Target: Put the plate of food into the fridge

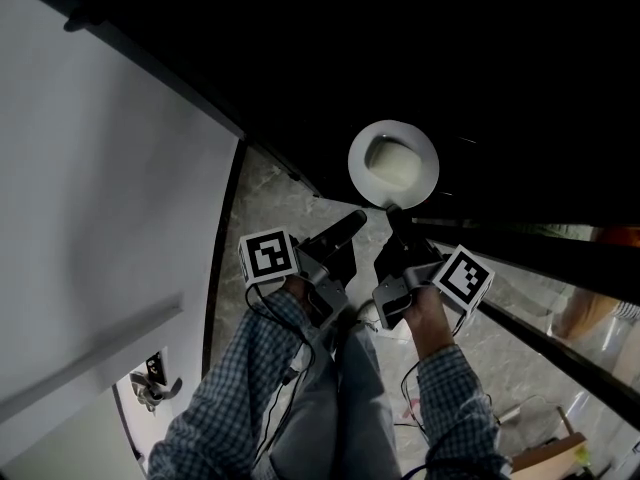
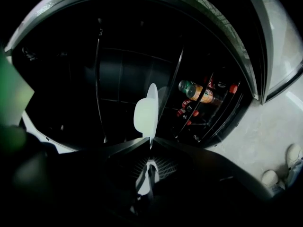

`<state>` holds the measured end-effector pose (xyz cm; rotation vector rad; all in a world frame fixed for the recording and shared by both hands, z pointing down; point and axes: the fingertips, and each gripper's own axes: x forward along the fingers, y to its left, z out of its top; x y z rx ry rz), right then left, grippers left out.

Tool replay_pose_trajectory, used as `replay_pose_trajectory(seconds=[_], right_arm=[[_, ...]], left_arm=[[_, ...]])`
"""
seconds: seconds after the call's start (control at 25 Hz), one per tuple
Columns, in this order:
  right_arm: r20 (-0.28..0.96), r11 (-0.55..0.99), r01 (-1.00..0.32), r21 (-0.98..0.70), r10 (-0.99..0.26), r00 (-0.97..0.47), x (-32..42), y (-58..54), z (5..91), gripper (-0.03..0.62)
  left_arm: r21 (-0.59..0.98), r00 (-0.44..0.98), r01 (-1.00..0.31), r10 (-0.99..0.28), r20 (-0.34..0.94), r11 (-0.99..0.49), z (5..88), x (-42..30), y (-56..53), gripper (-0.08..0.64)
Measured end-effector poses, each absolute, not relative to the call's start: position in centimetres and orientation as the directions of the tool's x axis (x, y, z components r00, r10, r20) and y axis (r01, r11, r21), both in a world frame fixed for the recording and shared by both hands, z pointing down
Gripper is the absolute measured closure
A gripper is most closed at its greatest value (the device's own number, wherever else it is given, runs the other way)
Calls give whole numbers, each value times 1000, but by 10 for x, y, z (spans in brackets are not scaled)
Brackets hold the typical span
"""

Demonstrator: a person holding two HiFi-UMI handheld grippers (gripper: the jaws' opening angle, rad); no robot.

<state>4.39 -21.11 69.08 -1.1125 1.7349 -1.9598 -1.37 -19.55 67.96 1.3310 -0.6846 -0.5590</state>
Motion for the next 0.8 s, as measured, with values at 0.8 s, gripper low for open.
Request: replay_pose_trajectory(seconds=[0.8], right_arm=[[391, -129, -411, -902, -645, -656, 40, -247, 688, 565]], left_arm=[[987, 659, -30, -739, 139, 160, 672, -40, -168, 535]])
